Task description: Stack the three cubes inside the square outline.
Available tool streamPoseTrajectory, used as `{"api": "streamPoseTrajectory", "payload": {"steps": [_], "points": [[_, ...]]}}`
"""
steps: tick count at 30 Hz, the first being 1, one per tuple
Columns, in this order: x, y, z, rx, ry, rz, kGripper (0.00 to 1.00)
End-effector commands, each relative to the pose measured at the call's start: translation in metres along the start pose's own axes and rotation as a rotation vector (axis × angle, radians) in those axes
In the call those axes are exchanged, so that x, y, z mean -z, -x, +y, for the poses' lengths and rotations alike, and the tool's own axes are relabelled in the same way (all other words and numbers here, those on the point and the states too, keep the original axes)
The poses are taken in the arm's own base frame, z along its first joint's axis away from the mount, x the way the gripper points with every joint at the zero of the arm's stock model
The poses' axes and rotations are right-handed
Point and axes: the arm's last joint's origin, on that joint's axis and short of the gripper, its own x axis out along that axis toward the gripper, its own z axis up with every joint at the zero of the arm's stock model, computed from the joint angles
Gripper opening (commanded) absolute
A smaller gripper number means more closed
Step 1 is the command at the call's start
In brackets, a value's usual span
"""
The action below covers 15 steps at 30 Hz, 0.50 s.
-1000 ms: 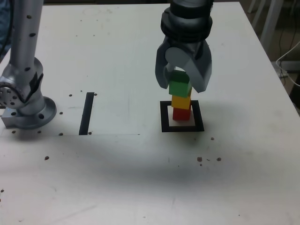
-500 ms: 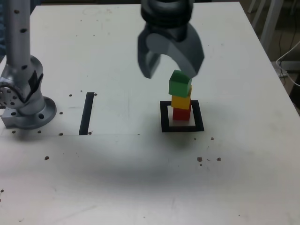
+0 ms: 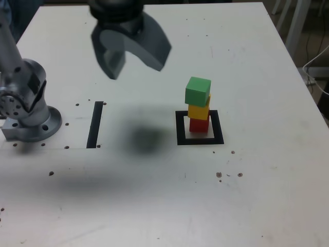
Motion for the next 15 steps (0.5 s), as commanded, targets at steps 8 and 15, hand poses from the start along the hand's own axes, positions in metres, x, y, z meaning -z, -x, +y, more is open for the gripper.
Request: {"api": "streamPoseTrajectory", "payload": {"steps": [8,15], "points": [[0.039,-0.037,-0.004,0.032,0.08,0.12,0.99],[0.052,-0.053,-0.014,0.074,0.107,0.184,0.99]]}}
